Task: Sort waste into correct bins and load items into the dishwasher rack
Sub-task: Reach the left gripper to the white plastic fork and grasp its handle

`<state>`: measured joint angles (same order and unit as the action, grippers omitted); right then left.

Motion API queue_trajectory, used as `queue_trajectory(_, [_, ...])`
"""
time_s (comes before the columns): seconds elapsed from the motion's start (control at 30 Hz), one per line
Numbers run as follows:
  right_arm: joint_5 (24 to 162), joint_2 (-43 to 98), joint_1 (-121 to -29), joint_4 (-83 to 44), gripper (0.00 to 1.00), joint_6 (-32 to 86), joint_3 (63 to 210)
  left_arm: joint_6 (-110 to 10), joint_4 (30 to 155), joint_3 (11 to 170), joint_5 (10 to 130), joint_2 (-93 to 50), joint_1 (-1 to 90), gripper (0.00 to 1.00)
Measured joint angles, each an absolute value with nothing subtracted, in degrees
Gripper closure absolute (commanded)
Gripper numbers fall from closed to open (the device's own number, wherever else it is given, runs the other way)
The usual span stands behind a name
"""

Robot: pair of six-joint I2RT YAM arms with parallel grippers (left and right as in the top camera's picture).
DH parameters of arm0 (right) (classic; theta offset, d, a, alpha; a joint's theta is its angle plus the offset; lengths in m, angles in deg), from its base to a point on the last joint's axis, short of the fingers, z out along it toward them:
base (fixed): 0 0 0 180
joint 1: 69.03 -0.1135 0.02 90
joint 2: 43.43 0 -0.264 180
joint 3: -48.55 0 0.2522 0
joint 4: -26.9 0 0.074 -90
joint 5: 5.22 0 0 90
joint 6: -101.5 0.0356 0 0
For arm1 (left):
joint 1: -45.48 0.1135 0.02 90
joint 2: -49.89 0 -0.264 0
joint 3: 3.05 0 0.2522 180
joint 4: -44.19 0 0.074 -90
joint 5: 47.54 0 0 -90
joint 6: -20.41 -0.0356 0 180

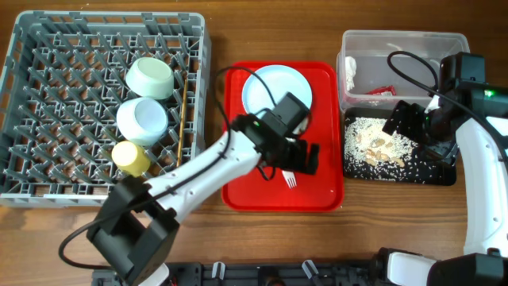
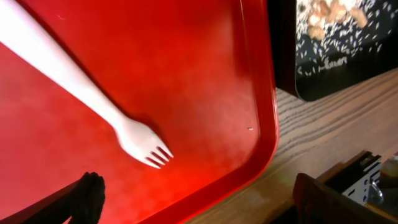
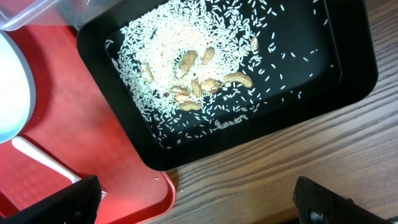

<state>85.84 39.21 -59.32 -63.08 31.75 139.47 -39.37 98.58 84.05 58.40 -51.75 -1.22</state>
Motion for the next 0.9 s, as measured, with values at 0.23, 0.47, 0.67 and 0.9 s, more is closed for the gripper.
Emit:
queue_trajectory(0.23, [85.8, 39.2, -59.3, -63.2, 0.0, 31.7, 139.5, -27.3, 101.0, 84.0, 49.5, -55.2, -3.2, 0.14])
queue_trajectory(0.47, [85.8, 39.2, -59.3, -63.2, 0.0, 31.8, 139.5, -20.4, 100.9, 84.0, 44.1, -59.1, -3.6, 0.14])
queue_trajectory(0.67, [85.8, 39.2, -59.3, -63.2, 0.0, 31.8, 139.5, -18.8, 100.4, 84.0, 42.4, -62.5, -3.6, 0.25])
queue_trajectory(0.9, [85.8, 39.2, -59.3, -63.2, 0.0, 31.7, 139.5, -18.0, 101.4, 84.1, 41.2, -62.9, -3.6, 0.47])
